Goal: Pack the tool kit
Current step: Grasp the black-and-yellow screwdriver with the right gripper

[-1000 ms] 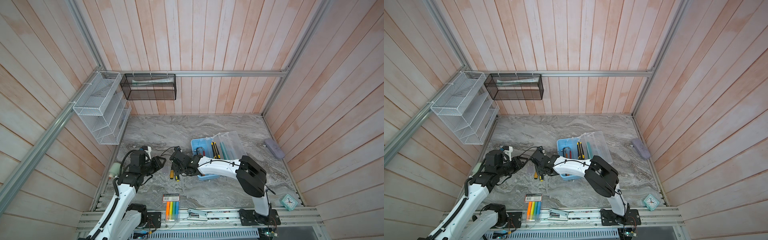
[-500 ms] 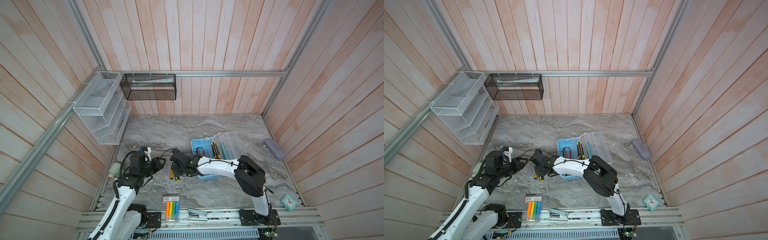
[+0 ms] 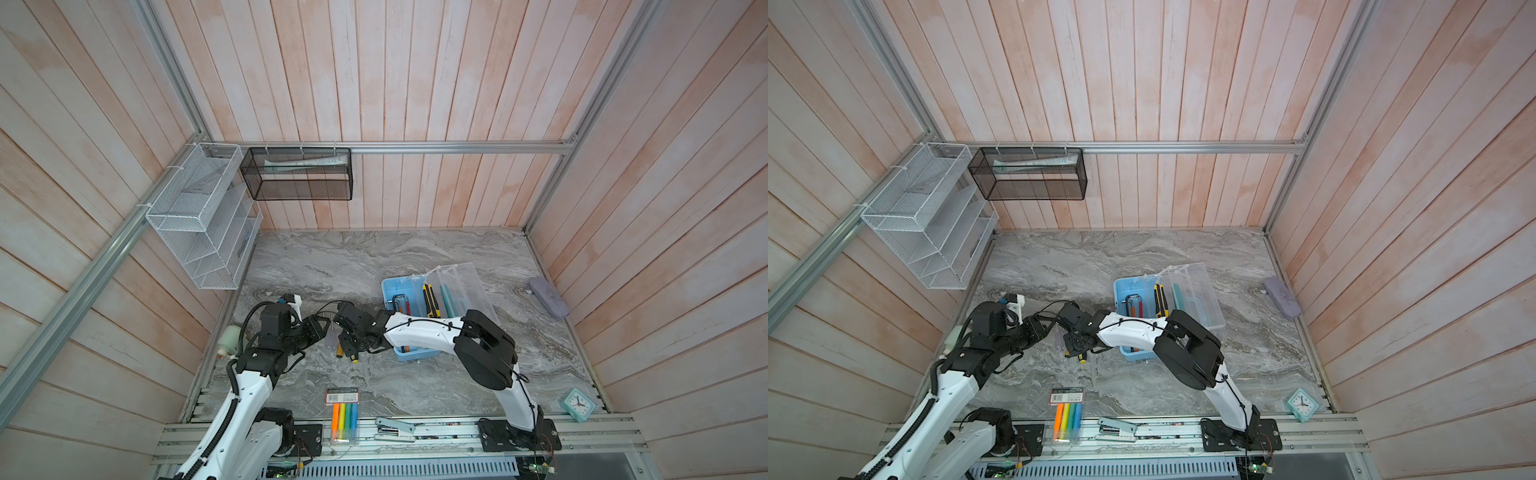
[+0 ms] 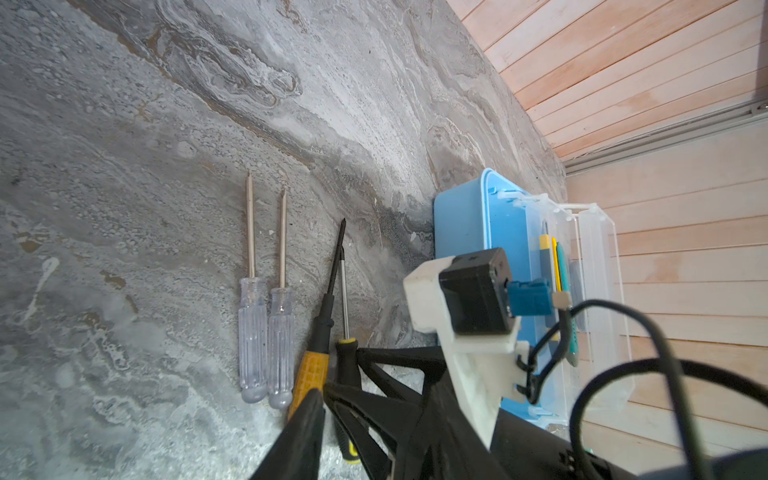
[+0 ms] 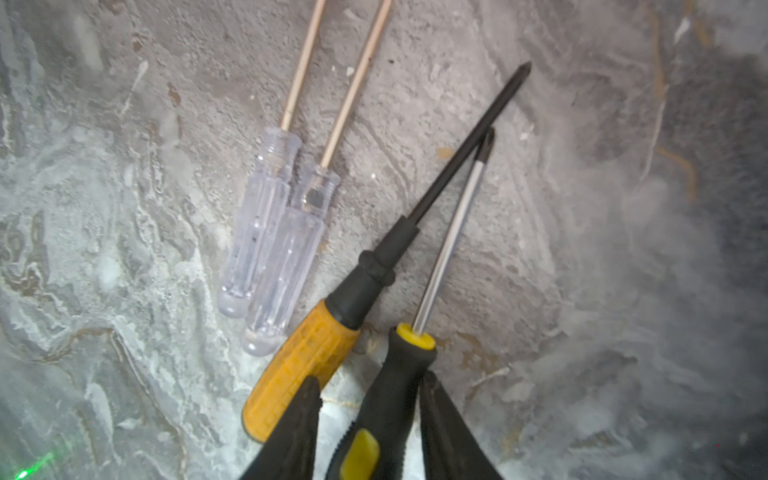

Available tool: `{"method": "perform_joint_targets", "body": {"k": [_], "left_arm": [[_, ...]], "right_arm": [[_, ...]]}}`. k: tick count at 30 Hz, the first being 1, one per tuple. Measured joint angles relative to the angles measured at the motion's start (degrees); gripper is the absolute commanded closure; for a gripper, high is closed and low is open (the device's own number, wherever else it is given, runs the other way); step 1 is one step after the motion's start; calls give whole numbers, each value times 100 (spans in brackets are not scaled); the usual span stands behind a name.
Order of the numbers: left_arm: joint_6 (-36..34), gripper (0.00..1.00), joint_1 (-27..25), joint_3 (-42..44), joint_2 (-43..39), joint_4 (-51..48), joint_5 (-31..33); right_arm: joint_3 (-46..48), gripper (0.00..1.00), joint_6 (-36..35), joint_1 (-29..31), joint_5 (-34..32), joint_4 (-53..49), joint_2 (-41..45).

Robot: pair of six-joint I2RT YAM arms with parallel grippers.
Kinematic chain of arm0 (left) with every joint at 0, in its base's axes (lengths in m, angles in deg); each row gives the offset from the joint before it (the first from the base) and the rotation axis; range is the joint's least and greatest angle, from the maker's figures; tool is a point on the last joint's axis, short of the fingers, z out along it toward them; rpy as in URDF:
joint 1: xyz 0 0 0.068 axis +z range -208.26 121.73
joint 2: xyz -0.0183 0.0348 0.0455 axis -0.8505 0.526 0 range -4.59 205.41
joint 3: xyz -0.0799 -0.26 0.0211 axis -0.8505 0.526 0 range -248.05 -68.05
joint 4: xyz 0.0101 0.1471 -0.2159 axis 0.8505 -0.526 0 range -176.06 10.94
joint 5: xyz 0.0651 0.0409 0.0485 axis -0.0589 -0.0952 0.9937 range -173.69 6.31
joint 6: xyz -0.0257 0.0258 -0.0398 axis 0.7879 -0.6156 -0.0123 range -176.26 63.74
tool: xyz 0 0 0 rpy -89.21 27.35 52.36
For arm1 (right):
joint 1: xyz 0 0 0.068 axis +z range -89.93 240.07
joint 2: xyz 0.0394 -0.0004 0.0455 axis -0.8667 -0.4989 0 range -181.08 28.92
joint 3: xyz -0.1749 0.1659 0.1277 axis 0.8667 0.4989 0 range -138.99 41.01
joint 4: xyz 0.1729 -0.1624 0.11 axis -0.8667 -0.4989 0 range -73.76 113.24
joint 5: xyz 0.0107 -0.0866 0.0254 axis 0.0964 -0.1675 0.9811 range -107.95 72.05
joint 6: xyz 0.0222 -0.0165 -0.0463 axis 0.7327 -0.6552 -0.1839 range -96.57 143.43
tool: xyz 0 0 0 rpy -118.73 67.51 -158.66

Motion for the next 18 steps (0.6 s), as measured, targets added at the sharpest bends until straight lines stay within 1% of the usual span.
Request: {"method": "perform_joint_targets", "body": {"k": [8, 18], "left_arm": [[-20, 55, 0, 0, 63, 26, -2], [-20, 55, 0, 2, 26, 24, -2]], "right_arm": [[17, 61, 9, 0, -2, -42, 0], [437, 61, 57, 20, -85, 149, 136]]}}
